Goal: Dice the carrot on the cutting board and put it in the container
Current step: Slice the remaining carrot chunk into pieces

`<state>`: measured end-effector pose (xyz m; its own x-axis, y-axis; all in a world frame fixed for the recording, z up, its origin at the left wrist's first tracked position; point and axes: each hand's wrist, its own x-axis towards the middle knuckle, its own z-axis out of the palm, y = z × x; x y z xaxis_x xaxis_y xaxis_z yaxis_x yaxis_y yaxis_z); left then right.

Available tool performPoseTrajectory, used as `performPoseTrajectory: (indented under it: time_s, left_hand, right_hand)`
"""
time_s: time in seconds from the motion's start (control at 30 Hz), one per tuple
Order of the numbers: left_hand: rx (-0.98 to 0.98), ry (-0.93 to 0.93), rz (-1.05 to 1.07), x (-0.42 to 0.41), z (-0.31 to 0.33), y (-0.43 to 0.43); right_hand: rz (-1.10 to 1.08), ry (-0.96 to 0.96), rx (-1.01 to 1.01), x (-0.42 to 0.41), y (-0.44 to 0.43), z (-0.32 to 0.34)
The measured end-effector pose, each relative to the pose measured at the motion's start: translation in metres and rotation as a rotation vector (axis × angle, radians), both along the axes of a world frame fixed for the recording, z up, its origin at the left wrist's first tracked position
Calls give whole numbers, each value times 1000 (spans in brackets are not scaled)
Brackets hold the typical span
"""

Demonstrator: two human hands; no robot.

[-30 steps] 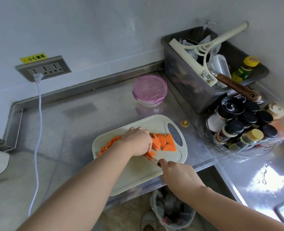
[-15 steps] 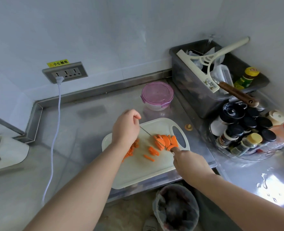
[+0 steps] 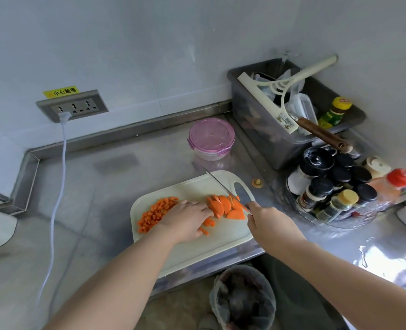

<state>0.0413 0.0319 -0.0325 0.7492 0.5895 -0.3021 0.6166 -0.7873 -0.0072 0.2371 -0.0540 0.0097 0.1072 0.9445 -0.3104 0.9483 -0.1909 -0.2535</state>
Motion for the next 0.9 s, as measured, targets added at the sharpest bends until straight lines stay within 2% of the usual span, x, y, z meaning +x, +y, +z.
performPoseTrajectory:
  time_s: [0.1, 0.2, 0.37, 0.47, 0.53, 0.7, 0.9]
  left_hand:
    - [-12, 33, -2, 3, 3, 3]
    - [-99, -22, 105, 2, 0, 0]
    - [-192, -208, 504, 4, -12, -24]
    - [-164, -275, 692, 6, -15, -37]
    - [-154, -281, 724, 5, -16, -41]
    - [-220, -338, 789, 4, -16, -47]
    - [-100, -321, 743, 3, -14, -60]
  right_hand:
    - [10, 15, 2, 0, -1, 1]
    - [26, 42, -4, -2, -3, 0]
    - [78, 104, -35, -15, -11, -9]
    - [137, 90, -109, -25, -17, -18]
    - [140, 65, -158, -30, -20, -25]
    - [9, 180, -167, -36, -23, -36]
    - [-2, 248, -160, -41, -25, -35]
